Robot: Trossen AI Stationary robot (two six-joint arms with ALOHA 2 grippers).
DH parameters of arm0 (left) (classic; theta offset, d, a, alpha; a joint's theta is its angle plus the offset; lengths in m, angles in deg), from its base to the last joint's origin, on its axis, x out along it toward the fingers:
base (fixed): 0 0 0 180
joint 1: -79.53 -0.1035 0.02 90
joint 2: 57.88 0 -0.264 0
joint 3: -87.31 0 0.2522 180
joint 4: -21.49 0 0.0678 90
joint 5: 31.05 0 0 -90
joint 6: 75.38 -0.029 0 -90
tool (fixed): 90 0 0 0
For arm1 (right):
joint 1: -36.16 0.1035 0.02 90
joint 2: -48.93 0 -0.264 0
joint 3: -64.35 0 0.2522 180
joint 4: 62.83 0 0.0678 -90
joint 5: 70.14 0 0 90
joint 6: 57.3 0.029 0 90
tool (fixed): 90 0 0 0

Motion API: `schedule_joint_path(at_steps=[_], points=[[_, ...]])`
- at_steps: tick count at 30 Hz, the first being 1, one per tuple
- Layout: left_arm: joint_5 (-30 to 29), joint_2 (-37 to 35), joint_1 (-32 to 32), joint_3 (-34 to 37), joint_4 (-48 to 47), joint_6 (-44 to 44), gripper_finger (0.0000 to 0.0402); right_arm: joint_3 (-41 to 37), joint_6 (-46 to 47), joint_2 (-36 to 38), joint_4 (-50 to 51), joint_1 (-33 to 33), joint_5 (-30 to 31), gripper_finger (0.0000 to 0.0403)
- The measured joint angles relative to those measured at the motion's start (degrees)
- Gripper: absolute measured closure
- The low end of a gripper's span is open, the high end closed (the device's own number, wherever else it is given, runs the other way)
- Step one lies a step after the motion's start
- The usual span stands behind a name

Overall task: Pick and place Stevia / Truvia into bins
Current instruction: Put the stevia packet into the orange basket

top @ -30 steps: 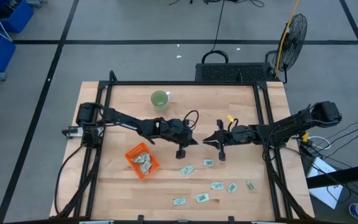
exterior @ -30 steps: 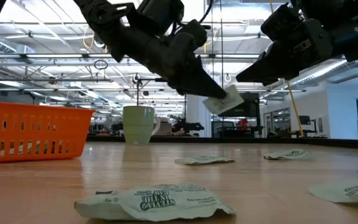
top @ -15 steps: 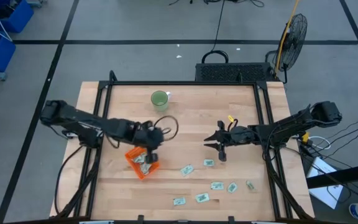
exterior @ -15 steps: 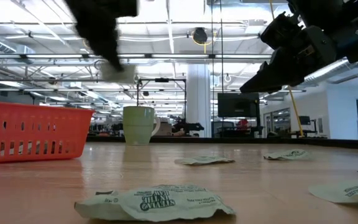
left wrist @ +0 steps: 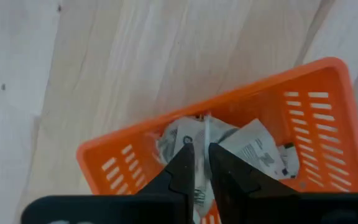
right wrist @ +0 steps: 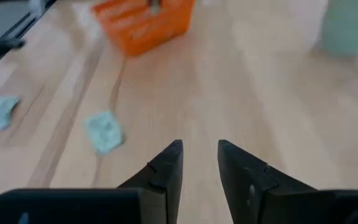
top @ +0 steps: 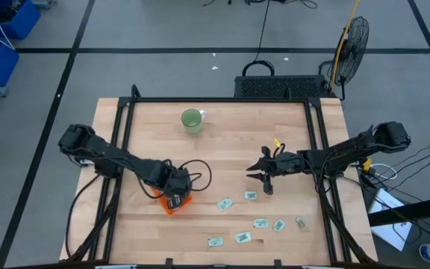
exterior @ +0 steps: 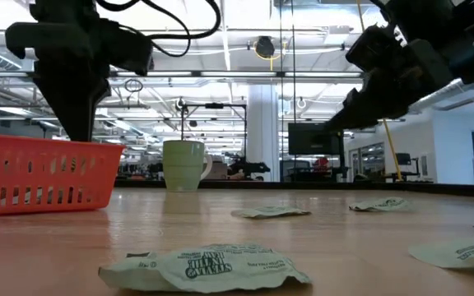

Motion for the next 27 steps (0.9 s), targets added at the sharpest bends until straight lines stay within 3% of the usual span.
schedule_joint_path(at_steps=[5, 13, 21, 27], points=[[-1.04, 0.22, -1.12, -0.06, 1.98, -5.92, 0.0331, 0.00, 2.75, -2.22, 0.83, 0.53, -5.51, 0.0299], [-2.75, -1.98, -2.88, -6.72, 3.07, -11.10, 0.0330, 0.31, 7.66, -10.57, -2.47, 4.97, -5.43, 0.0281], [-9.86, -2.16, -3.11, -11.63, 5.41, -20.26, 0.0330, 0.39, 10.47, -11.69, 2.91, 9.40, -4.71, 0.0286], [-10.07, -2.01, -3.90, -11.63, 6.75, -22.48, 0.0330, 0.37, 14.56, -12.25, 5.65, 11.10, -0.95, 0.0295]])
